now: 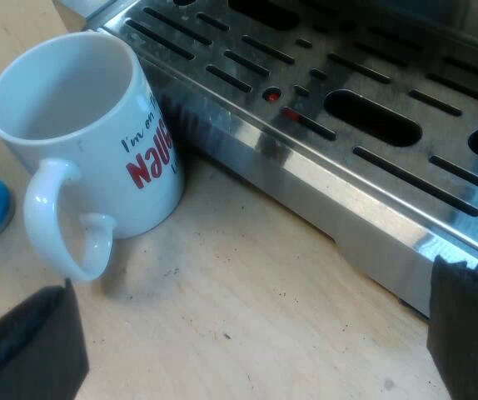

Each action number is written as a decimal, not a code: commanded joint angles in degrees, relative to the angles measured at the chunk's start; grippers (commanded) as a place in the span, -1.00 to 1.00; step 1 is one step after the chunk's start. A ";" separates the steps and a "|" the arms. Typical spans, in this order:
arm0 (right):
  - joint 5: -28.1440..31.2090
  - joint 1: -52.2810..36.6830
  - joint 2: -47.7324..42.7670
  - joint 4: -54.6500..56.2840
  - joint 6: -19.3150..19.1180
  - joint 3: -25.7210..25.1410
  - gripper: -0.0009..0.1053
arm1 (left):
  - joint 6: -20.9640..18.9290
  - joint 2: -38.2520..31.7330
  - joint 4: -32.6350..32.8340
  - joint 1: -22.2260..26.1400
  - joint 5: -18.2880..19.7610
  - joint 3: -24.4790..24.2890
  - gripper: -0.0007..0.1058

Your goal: Place mug into machine

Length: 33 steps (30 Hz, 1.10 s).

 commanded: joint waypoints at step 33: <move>24.15 30.73 5.22 -5.04 9.87 -1.56 0.61 | 12.33 -0.14 5.79 -8.30 1.31 -3.28 0.73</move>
